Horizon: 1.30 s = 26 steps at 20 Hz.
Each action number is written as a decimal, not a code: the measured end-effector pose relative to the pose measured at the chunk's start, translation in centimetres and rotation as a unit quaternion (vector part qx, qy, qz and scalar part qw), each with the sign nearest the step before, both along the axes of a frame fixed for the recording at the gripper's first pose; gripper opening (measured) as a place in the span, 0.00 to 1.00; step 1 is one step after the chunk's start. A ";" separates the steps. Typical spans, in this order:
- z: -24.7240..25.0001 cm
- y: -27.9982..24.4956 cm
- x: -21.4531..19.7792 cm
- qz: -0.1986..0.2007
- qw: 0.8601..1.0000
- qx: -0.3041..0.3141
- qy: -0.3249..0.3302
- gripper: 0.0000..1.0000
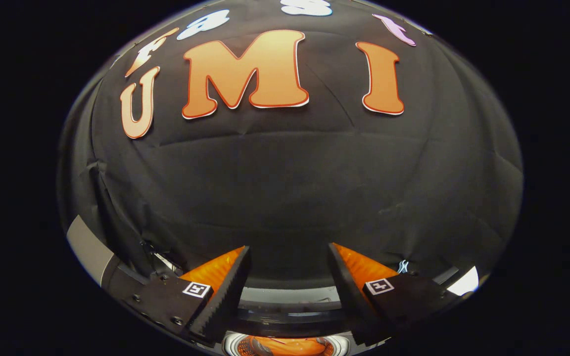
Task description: Put the clothes into the washing machine and then close the washing machine lid.
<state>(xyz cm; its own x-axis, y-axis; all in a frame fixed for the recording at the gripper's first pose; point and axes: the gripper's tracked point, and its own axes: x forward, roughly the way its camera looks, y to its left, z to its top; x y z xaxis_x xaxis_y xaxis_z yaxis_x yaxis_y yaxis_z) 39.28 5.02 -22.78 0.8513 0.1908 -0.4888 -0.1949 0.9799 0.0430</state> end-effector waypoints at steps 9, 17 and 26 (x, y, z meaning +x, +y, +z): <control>0.6 -0.1 -2.6 0.012 1.000 0.006 -0.025 0.99; 1.0 -0.9 -6.0 -0.003 0.999 0.006 -0.046 1.00; 0.4 -1.5 -11.3 -0.005 0.998 0.006 -0.055 1.00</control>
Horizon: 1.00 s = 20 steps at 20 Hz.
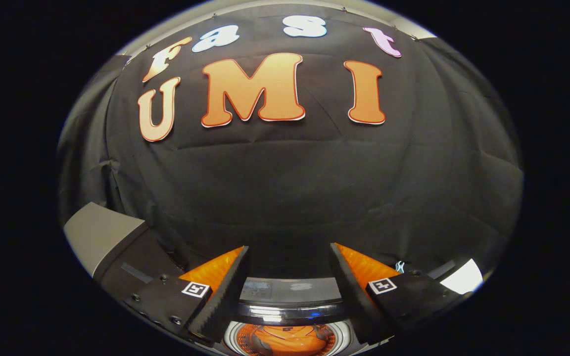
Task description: Put the clothes into the washing machine and then close the washing machine lid.
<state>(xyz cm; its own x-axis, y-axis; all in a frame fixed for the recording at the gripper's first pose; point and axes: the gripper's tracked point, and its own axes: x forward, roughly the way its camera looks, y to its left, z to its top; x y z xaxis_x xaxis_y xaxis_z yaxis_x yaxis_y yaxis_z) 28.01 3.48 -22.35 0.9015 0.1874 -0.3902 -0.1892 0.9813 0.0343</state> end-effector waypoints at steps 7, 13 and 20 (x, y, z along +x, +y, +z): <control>-1.1 -0.2 -2.6 -0.002 1.000 -0.001 0.010 1.00; -3.4 -0.9 -6.2 -0.001 0.999 -0.005 0.038 1.00; -9.2 -2.1 -9.7 -0.024 0.995 -0.002 0.096 1.00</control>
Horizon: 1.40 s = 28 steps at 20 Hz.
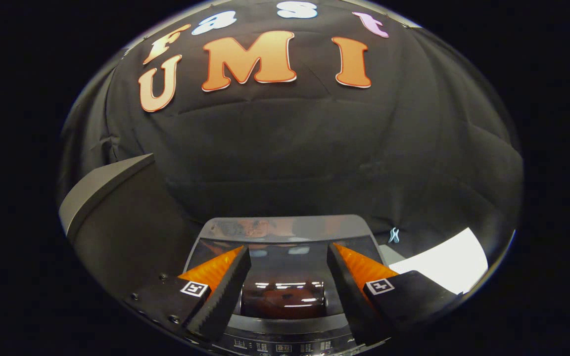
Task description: Put the clothes into the washing machine and then close the washing machine lid.
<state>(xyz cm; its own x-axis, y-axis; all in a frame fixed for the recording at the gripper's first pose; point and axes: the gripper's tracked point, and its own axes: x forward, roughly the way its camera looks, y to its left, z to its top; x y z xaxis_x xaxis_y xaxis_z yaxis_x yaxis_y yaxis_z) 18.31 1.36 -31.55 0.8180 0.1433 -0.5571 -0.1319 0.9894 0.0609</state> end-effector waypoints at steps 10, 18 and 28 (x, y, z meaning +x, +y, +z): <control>7.2 0.0 0.0 -0.007 0.998 0.013 -0.068 0.98; 23.2 0.1 -5.4 0.007 0.982 0.031 -0.188 0.98; 38.1 -1.4 -12.9 0.020 0.957 0.040 -0.287 0.97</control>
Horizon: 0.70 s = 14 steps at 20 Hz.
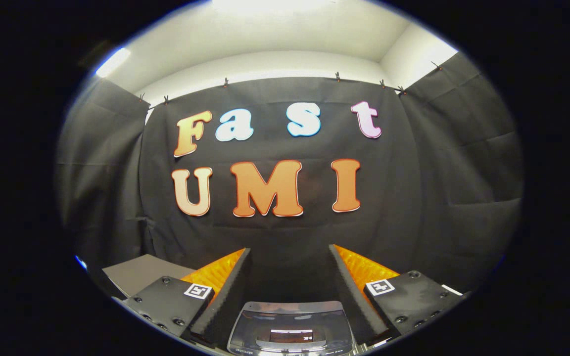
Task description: Put the clothes into the washing machine and then close the washing machine lid.
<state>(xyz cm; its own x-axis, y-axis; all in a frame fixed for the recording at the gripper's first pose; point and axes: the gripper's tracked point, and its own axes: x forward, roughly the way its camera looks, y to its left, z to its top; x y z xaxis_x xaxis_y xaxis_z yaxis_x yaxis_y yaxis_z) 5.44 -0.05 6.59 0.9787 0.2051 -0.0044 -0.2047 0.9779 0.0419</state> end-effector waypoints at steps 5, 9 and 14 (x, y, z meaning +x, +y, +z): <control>1.4 -1.1 -1.0 -0.005 1.000 0.005 -0.015 0.97; 1.4 -0.7 -0.7 -0.001 1.000 0.005 -0.021 0.97; 1.3 -0.8 -0.8 0.000 1.000 0.007 -0.021 0.97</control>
<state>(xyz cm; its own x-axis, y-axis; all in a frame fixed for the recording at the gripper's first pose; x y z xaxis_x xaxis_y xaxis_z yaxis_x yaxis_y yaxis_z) 4.68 -0.83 7.85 0.9780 0.2049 0.0400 -0.2067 0.9773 0.0468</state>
